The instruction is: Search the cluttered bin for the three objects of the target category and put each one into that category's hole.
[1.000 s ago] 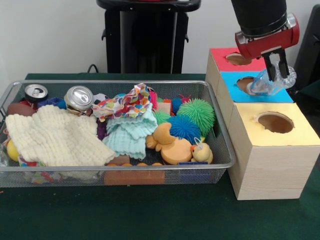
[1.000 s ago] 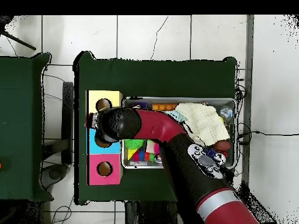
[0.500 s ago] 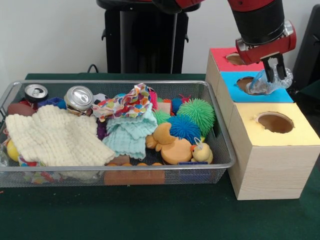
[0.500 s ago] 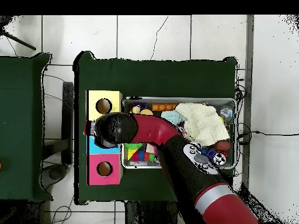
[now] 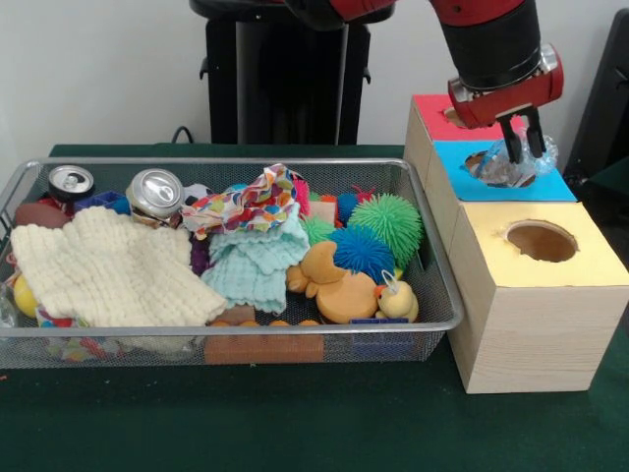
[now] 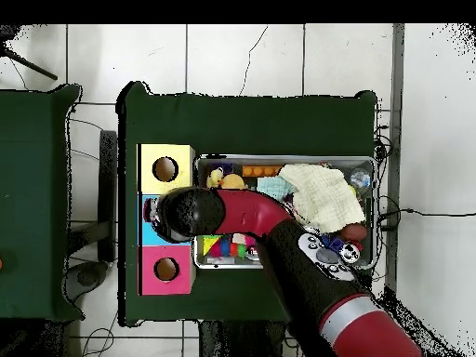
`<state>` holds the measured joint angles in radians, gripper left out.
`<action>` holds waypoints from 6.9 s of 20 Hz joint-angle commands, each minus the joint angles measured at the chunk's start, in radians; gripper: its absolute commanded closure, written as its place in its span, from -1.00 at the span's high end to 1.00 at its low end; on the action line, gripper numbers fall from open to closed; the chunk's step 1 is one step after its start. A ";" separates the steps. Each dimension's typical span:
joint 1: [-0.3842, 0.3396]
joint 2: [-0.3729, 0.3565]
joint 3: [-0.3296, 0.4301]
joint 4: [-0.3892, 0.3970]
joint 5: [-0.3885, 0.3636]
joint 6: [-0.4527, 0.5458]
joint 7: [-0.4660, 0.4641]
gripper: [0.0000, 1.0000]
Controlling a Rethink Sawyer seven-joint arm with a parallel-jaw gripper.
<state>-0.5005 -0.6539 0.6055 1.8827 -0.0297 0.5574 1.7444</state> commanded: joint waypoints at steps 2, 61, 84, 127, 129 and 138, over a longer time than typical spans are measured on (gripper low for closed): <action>-0.069 0.024 0.063 0.076 -0.064 -0.050 -0.031 -1.00; -0.004 0.066 -0.033 0.029 -0.240 -0.176 0.057 -1.00; 0.007 -0.027 -0.058 0.041 -0.228 -0.125 0.063 1.00; -0.133 -0.370 -0.103 0.149 -0.500 0.184 -0.084 1.00; -0.151 -0.369 -0.103 0.172 -0.526 0.141 -0.086 1.00; -0.231 -0.319 -0.075 0.199 -0.613 0.085 -0.120 1.00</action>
<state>-0.6820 -1.0152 0.5386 2.0093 -0.5382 0.6975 1.7444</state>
